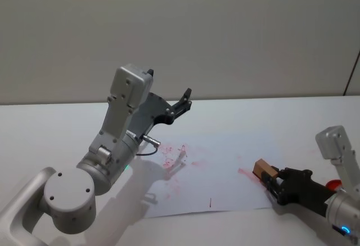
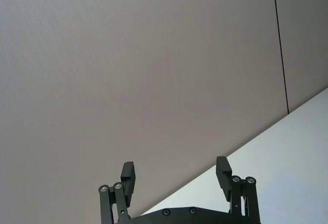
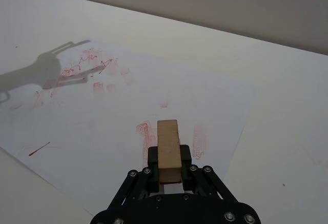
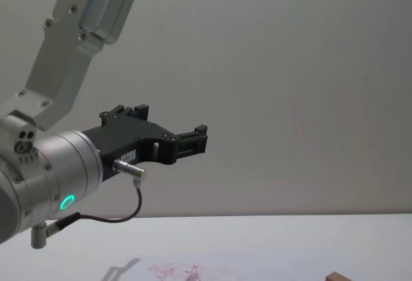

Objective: Use the one hand to pick up the stamp and affix it onto the A4 paper.

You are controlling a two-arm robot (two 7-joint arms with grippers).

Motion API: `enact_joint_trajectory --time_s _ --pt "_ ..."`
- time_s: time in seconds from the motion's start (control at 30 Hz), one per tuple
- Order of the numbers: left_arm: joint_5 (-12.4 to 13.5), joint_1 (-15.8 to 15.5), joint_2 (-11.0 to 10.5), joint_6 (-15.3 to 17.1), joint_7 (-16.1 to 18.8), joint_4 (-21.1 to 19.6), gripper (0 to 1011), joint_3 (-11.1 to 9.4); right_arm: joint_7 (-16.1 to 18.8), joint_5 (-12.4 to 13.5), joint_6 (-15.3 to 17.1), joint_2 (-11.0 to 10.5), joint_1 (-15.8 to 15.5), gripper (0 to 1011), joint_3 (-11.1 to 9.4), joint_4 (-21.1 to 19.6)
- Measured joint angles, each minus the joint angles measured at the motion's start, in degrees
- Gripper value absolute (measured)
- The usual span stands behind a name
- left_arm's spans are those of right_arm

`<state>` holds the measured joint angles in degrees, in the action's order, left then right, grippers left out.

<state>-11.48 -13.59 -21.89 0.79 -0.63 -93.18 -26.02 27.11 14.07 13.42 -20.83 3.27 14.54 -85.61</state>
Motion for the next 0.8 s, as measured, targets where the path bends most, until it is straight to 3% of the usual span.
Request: enact_joint_trajectory --time_s 0.4,0.8 --pt "0.00 0.00 0.00 0.00 0.00 0.00 1001 0.00 -1.21 0.42 -0.13 0.98 1.07 219 0.63 0.92" --pt "0.00 0.00 0.00 0.00 0.00 0.00 1001 0.00 -5.43 7.23 -2.08 -0.16 1.27 218 -2.03 -4.79"
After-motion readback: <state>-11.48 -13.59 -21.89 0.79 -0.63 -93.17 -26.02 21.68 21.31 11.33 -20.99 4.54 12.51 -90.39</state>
